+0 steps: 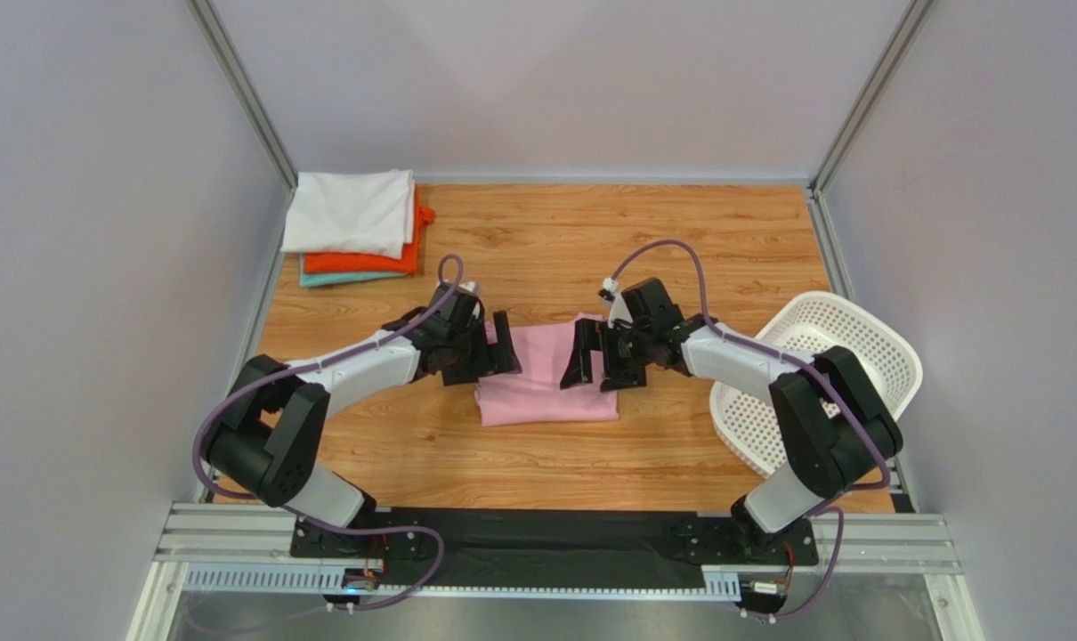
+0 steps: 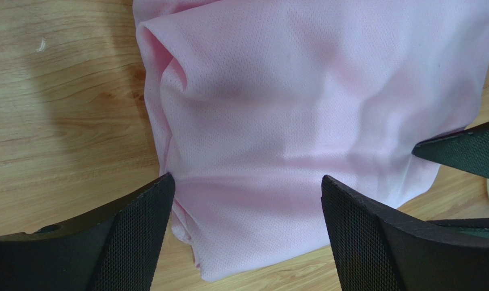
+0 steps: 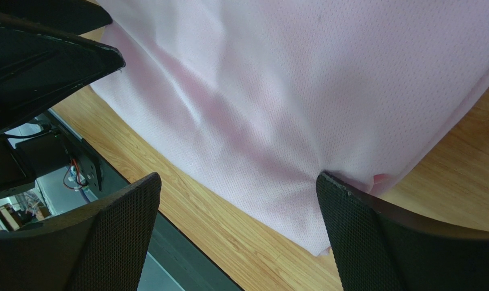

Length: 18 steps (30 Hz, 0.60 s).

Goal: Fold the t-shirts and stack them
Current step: Fold the tshirt

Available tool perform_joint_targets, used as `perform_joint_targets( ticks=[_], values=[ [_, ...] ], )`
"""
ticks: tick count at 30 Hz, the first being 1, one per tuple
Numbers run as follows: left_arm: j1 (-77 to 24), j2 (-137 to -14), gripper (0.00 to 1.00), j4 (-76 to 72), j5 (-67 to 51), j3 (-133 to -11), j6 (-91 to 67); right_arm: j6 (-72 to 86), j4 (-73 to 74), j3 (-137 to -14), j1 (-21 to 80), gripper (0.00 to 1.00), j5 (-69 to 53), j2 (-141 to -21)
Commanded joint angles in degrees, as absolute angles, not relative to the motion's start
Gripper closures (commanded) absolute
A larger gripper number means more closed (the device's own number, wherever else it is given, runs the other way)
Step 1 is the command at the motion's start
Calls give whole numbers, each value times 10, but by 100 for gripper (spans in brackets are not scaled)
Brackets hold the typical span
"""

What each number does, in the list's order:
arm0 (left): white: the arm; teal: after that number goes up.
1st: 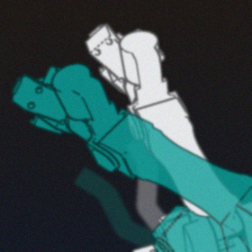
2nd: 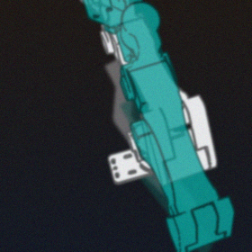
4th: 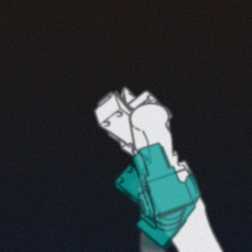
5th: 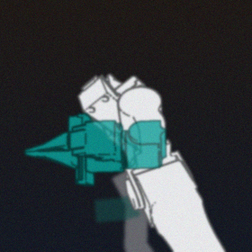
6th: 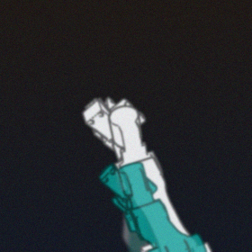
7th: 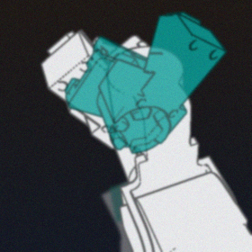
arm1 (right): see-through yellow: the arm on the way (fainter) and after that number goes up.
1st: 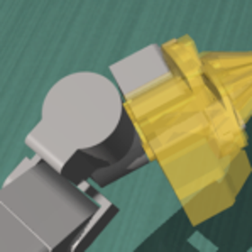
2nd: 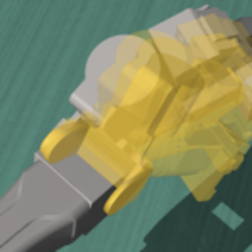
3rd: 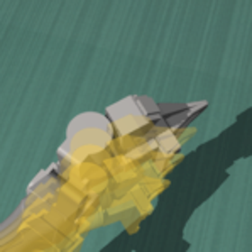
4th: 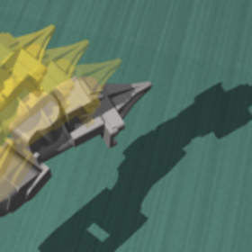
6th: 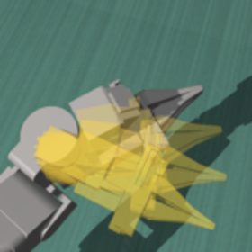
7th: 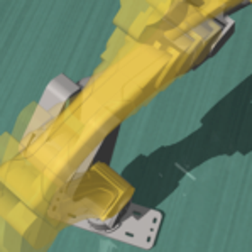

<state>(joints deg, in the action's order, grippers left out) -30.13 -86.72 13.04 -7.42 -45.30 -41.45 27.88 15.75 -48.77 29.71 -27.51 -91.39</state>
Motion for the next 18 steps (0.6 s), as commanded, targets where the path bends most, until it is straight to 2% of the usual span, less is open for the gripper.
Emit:
perform_joint_targets(
  ticks=[1,6,10,18],
  values=[
    [-301,-829,4,156,-52,-462,-401,251,177,-510,294,0,-264,-866],
    [-301,-770,0,199,19,-451,-404,243,201,-521,294,0,-236,-807],
    [-300,-753,0,215,49,-441,-398,246,228,-505,294,0,-149,-748],
    [-300,-831,0,206,49,-465,-409,260,288,-468,294,0,-16,-633]
  ],
)
